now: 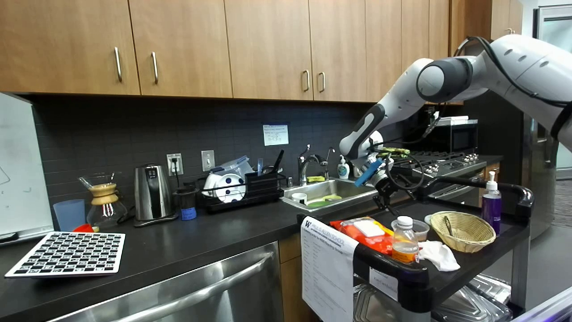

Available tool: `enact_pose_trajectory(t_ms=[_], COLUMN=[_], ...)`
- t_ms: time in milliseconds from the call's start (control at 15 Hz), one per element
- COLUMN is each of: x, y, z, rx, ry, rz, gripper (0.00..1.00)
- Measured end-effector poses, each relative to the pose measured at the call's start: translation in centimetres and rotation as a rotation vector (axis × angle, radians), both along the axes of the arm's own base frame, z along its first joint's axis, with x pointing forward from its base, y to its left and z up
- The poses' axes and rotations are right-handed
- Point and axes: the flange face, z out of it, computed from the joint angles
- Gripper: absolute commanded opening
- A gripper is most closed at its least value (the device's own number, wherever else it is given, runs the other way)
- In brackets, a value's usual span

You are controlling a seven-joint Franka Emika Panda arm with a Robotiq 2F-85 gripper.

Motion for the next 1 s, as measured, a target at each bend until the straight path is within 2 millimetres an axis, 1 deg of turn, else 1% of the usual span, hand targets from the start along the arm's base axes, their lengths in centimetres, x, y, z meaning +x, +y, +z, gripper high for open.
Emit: enact_pose_trajectory(t_ms=[400,800,1000], x=[0.0,0.4,0.3], y=[-0.5,-1.1,-1.8], z=[-1.0,-1.2,-1.2], rx=[-0.015,-0.032,-0.042], ry=[0.011,0.004,0.008], rz=[-0.017,-0.038,-0.058], gripper=[1.0,1.0,1.0])
